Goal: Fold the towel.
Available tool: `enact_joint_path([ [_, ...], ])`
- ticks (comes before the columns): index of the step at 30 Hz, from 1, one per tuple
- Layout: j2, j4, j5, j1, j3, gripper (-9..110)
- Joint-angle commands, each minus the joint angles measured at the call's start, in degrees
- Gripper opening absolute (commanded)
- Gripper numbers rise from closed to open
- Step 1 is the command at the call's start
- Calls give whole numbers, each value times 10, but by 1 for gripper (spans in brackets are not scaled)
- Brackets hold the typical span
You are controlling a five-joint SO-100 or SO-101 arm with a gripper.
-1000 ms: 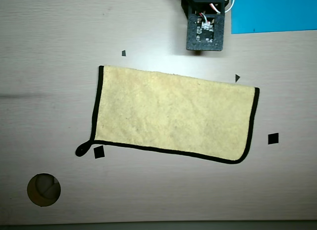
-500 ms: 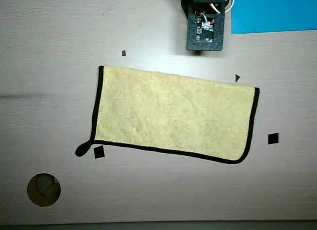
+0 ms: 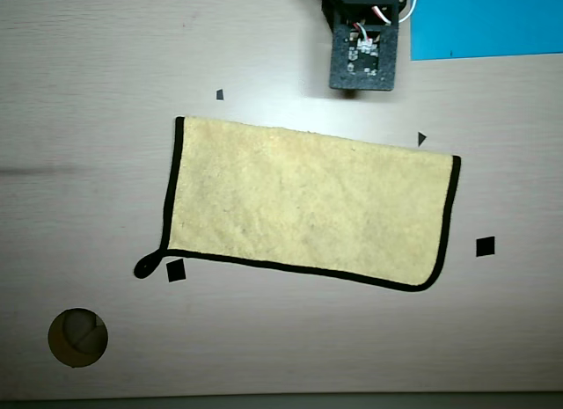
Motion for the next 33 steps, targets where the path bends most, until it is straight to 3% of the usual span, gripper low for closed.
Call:
enact_joint_path([
  [1,0,-8,57,11,23,0],
  [9,-202,-75,268,142,-142,2],
  [19,-558,-221,570,365,-384,17],
  [24,-646,-308,641,399,-425,20],
  [28,-716,-366,674,401,-453,29],
  [33,-782,-431,730,388,-475,27],
])
